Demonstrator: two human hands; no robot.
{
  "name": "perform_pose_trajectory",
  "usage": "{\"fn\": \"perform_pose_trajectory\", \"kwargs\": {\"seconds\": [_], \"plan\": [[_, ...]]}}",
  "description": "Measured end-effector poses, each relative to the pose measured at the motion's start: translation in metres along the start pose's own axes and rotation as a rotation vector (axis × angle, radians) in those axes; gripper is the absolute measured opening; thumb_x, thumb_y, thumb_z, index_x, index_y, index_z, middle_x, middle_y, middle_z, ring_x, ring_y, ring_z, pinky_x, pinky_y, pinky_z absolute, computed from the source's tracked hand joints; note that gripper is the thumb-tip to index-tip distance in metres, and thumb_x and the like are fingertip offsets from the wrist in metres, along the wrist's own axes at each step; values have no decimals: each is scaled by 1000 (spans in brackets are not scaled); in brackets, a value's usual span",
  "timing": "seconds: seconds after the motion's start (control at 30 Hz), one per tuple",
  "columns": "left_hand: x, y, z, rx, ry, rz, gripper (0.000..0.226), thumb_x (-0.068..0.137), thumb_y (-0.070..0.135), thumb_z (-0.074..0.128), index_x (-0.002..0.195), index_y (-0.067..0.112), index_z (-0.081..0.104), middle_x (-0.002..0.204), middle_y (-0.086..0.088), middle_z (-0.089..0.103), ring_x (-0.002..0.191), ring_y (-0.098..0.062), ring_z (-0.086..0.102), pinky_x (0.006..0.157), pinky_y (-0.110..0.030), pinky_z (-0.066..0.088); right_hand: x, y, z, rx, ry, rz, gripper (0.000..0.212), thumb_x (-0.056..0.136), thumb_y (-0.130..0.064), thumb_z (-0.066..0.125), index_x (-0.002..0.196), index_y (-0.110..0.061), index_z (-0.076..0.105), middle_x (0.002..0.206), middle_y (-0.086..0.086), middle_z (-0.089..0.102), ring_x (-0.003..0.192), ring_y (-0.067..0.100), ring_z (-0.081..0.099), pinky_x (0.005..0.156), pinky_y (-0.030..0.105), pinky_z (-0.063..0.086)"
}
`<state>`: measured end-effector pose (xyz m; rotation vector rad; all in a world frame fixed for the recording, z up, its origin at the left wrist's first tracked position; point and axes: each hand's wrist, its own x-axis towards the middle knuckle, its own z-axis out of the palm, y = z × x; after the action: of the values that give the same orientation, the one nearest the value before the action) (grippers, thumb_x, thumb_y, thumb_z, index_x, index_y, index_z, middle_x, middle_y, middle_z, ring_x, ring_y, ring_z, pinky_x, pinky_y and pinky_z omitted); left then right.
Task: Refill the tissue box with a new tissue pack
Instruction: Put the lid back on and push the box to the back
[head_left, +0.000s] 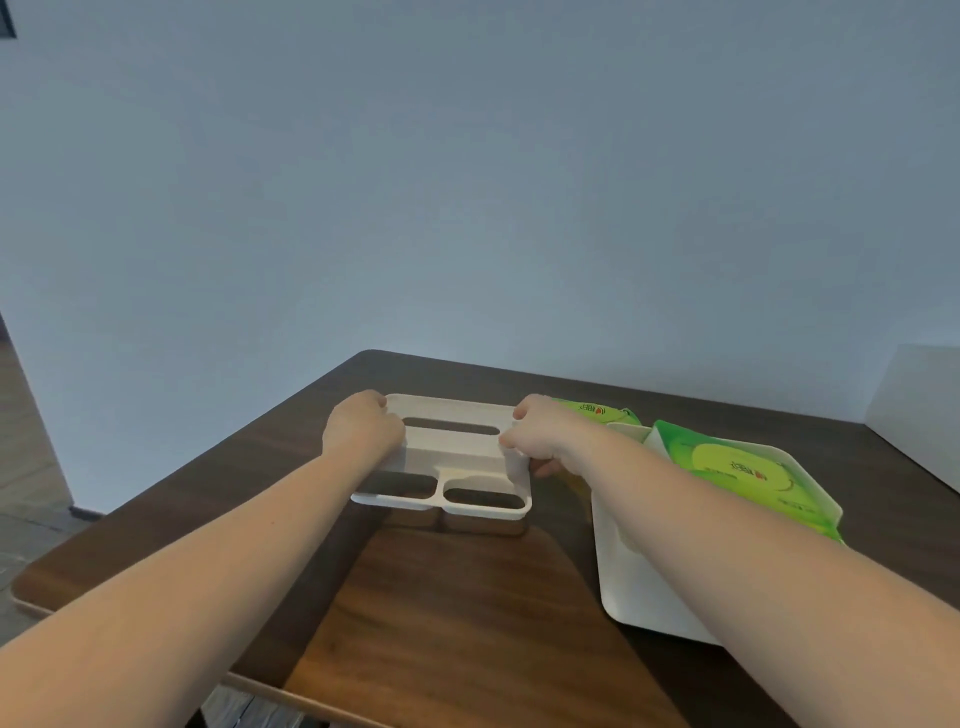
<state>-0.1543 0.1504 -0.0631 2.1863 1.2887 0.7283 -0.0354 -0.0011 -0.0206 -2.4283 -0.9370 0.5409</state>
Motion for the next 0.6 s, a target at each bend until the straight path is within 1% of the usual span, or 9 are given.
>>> {"fn": "perform_pose_trajectory", "kwargs": {"seconds": [0.1, 0.2, 0.23, 0.3, 0.33, 0.4, 0.43, 0.53, 0.6], "plan": [[-6, 17, -8, -51, 27, 19, 44, 91, 16, 45, 134, 13, 54, 138, -8, 57, 126, -29, 52, 103, -36, 43, -8, 3, -19, 48, 42, -18, 41, 80, 0, 66, 121, 2, 59, 113, 18, 64, 98, 32, 67, 91, 43, 57], [-17, 38, -12, -97, 39, 48, 43, 91, 18, 45, 132, 14, 56, 135, -7, 60, 125, -29, 53, 101, -37, 44, -16, 11, -41, 64, 137, -22, 38, 76, 1, 65, 113, -1, 59, 109, 18, 62, 96, 32, 65, 92, 44, 56], [-21, 46, -13, -111, 42, 59, 42, 90, 19, 45, 130, 13, 58, 133, -7, 61, 123, -30, 54, 100, -38, 45, -17, 16, -49, 96, 187, -21, 40, 76, 1, 64, 115, -2, 57, 107, 18, 61, 94, 32, 64, 88, 40, 56], [-30, 63, -12, -147, 43, 86, 41, 89, 19, 46, 126, 9, 60, 129, -9, 64, 120, -31, 56, 98, -38, 47, -22, 27, -66, 159, 268, -33, 40, 73, 1, 59, 113, -1, 59, 95, 19, 59, 83, 32, 62, 70, 36, 51], [-36, 72, -11, -169, 39, 100, 40, 88, 19, 47, 124, 8, 61, 128, -9, 64, 119, -31, 57, 96, -36, 47, -26, 33, -75, 165, 308, -39, 30, 71, 1, 57, 100, -2, 63, 85, 18, 57, 73, 30, 59, 63, 35, 47], [-48, 90, -6, -214, 25, 129, 39, 87, 17, 49, 122, 7, 61, 126, -10, 65, 118, -31, 57, 94, -34, 47, -35, 47, -93, 126, 386, -27, 6, 71, -3, 54, 69, -9, 53, 65, 13, 47, 57, 26, 47, 54, 29, 39], [-54, 99, -3, -235, 10, 144, 39, 87, 16, 50, 123, 7, 61, 127, -10, 64, 118, -30, 57, 94, -34, 46, -39, 56, -101, 109, 416, -15, 13, 73, -4, 52, 64, -9, 46, 60, 10, 42, 54, 25, 42, 52, 27, 35], [-71, 124, 8, -289, -42, 156, 42, 89, 15, 50, 129, 8, 57, 129, -7, 63, 116, -27, 58, 88, -31, 45, -55, 82, -120, 58, 469, 36, 9, 73, -6, 53, 65, -8, 48, 58, 10, 42, 54, 26, 43, 54, 27, 36], [-80, 138, 16, -324, -73, 150, 44, 90, 14, 48, 133, 11, 53, 127, -7, 63, 110, -25, 59, 84, -29, 44, -63, 102, -127, 44, 473, 72, 16, 74, -7, 51, 61, -11, 43, 53, 7, 38, 48, 23, 37, 50, 25, 30]]}}
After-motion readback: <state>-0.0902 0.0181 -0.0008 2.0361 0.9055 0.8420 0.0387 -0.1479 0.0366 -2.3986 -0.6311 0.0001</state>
